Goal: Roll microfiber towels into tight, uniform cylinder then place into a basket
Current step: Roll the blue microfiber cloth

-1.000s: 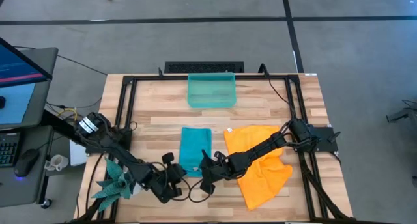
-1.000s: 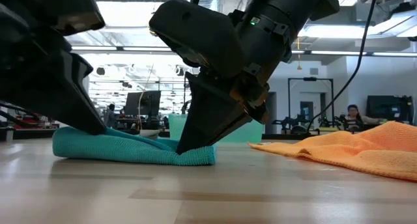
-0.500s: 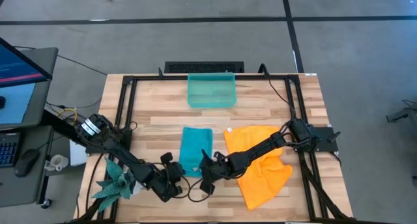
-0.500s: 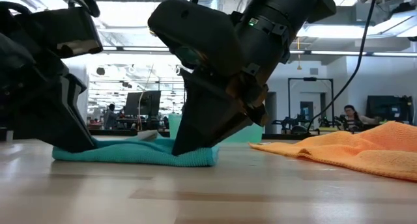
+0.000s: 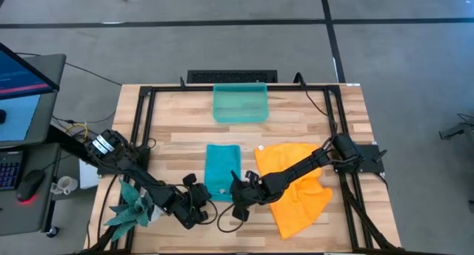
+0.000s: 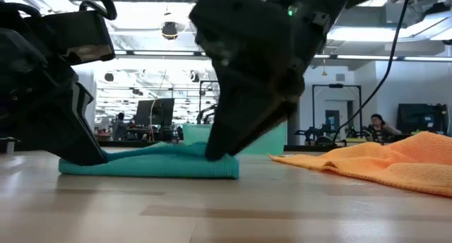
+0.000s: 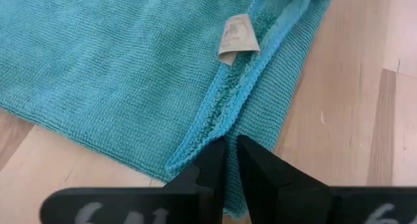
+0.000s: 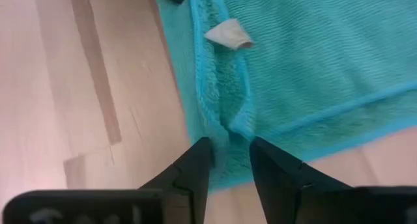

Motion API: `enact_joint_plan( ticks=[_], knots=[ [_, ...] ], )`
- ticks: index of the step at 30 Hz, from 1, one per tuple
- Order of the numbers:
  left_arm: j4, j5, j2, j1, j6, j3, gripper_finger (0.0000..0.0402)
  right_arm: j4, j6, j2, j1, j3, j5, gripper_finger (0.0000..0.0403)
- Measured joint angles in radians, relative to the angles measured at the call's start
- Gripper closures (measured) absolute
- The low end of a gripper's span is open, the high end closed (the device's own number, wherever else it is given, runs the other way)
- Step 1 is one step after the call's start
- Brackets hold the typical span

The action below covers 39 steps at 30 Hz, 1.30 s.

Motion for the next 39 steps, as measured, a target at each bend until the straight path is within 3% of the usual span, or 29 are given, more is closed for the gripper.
enact_joint_plan(
  ticks=[11,20,24,32,39],
  knots=[
    [0.000,0.004,0.002,0.000,-0.001,-0.001,0.0368,-0.076,-0.198,-0.062,0.059,0.002,0.060,0.0292],
    [-0.001,0.009,0.002,0.000,0.000,-0.002,0.0368,0.059,-0.449,-0.043,0.105,0.005,0.044,0.0291],
    [-0.001,0.009,0.002,0.000,0.006,-0.002,0.0368,0.088,-0.643,-0.043,0.104,0.005,0.036,0.0289],
    [-0.004,0.009,0.002,-0.001,0.008,0.001,0.0368,0.103,-0.811,0.008,0.071,0.011,0.036,0.0235],
    [-0.008,0.010,0.002,-0.001,0.009,0.006,0.0368,0.069,-0.839,0.050,0.058,0.007,0.060,0.0199]
  ],
)
